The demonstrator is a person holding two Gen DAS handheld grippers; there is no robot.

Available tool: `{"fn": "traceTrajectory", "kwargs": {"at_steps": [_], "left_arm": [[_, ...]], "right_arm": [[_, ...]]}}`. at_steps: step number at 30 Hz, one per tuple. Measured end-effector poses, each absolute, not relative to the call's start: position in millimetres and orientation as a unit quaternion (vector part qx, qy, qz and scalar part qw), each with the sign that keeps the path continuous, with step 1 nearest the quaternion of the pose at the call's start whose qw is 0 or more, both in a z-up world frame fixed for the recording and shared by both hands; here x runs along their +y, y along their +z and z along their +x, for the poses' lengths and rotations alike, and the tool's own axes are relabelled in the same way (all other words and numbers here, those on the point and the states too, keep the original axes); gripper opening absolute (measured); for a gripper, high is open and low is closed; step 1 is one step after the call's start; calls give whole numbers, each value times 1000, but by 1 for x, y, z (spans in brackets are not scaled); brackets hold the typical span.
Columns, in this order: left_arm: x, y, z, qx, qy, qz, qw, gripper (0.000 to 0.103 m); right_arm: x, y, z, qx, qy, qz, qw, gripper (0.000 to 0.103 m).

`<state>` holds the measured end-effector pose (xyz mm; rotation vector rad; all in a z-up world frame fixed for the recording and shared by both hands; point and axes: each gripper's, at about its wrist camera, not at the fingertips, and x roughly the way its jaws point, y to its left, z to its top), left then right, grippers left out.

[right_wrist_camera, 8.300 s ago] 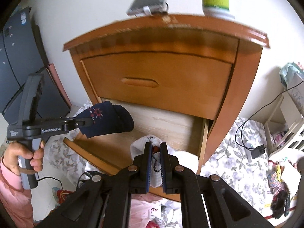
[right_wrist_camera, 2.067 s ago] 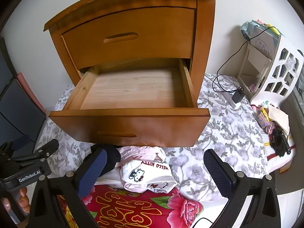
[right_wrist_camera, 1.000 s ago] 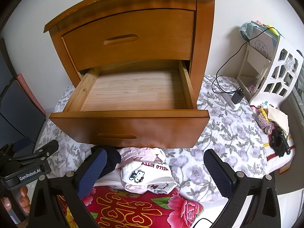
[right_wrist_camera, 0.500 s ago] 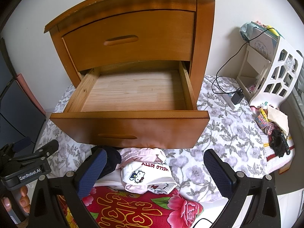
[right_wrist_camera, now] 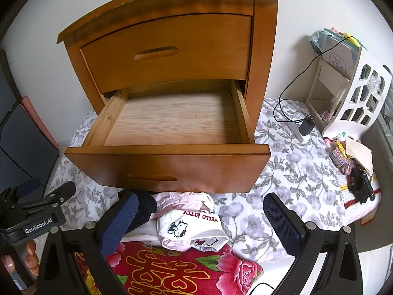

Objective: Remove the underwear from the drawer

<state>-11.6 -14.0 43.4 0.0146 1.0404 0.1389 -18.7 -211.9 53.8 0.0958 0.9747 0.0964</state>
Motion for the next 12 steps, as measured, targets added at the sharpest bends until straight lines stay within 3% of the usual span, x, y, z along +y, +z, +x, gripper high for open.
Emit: {"fn": "traceTrajectory", "kwargs": {"at_steps": [12], "left_arm": [[-16,46,-14,489,62,-3,870,100]], "right_arm": [[-211,55,-18,469,46,47,881,103]]}}
